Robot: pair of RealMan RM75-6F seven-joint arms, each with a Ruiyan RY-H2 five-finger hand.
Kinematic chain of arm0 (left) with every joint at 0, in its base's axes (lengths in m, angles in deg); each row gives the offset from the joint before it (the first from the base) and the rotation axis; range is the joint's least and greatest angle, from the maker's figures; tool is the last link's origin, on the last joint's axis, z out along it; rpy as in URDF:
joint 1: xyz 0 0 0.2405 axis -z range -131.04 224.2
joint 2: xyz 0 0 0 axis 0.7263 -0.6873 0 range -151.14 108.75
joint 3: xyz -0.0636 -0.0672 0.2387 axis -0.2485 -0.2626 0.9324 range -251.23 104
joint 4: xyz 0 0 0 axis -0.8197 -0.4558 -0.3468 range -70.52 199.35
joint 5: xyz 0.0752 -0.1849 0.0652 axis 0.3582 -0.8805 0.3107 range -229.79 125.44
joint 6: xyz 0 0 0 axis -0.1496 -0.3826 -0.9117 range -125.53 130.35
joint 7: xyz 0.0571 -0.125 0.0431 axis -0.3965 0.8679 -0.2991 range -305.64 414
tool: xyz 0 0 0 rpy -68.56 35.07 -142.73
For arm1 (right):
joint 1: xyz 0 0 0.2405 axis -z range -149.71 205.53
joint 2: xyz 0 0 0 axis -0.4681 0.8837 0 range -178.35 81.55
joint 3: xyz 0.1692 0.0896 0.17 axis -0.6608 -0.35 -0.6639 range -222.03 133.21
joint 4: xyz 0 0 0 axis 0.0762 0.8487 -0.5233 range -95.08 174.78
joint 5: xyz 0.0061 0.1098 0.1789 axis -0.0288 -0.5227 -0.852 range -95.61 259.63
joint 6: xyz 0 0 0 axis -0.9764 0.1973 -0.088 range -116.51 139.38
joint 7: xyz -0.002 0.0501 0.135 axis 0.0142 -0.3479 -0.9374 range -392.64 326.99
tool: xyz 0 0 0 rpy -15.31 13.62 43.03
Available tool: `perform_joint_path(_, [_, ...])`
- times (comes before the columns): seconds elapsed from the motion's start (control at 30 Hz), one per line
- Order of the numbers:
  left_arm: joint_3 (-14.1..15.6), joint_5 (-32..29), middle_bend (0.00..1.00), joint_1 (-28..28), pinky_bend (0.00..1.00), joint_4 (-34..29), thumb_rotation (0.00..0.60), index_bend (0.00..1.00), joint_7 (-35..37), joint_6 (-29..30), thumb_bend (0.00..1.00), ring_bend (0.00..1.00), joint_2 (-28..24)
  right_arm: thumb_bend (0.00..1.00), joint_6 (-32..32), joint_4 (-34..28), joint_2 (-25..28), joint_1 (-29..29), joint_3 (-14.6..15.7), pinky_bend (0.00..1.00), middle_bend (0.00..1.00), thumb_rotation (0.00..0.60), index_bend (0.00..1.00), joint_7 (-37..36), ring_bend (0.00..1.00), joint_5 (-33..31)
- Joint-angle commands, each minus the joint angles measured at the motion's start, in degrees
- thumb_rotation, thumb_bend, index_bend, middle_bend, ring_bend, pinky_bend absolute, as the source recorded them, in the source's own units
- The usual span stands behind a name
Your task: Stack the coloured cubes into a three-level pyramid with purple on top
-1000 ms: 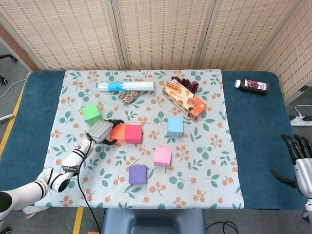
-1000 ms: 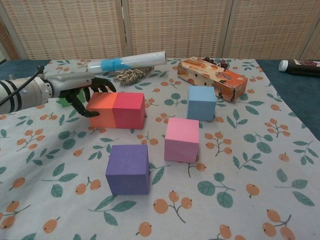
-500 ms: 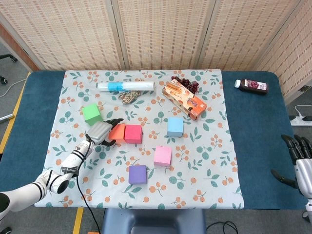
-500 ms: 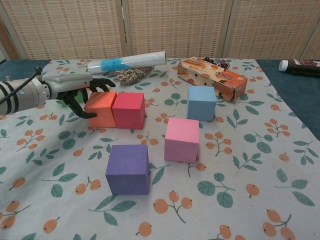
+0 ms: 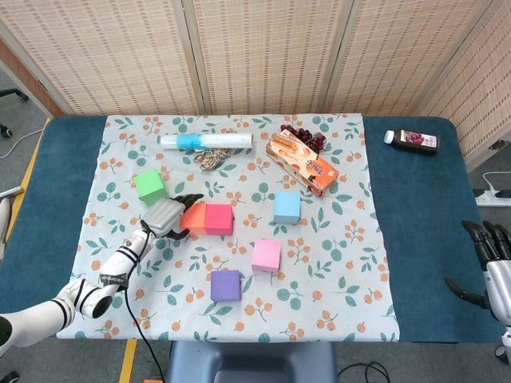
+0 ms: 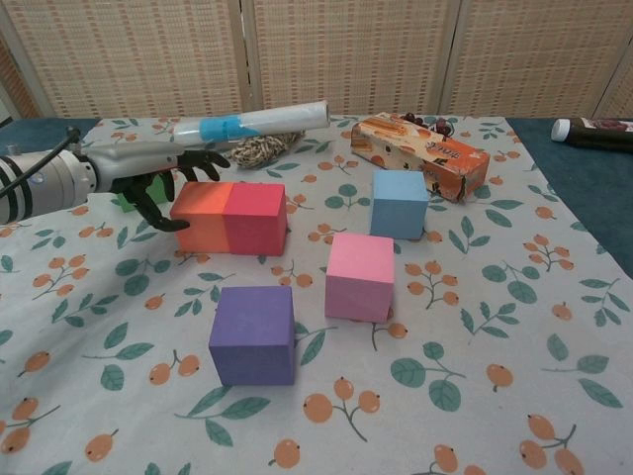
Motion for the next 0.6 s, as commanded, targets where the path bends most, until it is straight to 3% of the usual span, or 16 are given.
perform_joint_path(0.03, [-0.10,-0.01,0.10,-0.71,0.34,-1.45,0.600,0.06,-0.85,1.33,0.35,0.14,-1.47,0.06,0.01,0.08,0.01,-0.08,-0.04,0.06,0.09,0.600,0.00,-0.07,0.00,0.14])
perform_joint_path(0.2, [-0.15,0.78,0.07,-2.06,0.24,-4.73,0.600,0.06,-1.83,4.41,0.35,0.02,-4.48,0.06,0.09,0.17,-0.10,-0.20,-0.11,0.06,0.09,0.600,0.00,-0.12,0.00,0.40])
perform_joint_path(0.37, [0.30,2.25,0.01,-2.46,0.12,-6.00,0.600,0.05,-6.13,6.86,0.35,0.00,-6.31,0.06,-0.22,-0.36,0.12,-0.30,-0.08,0.06,0.09,0.600,0.00,0.59,0.00,0.33])
perform_joint_path(0.6, [-0.50,0.19,0.00,0.21,0.08,0.48,0.600,0.03,-10.06,2.97,0.35,0.00,-1.85,0.06,-0.98,-1.26,0.12,-0.81,-0.26,0.06,0.09,0.600,0.00,1.89,0.00,0.09])
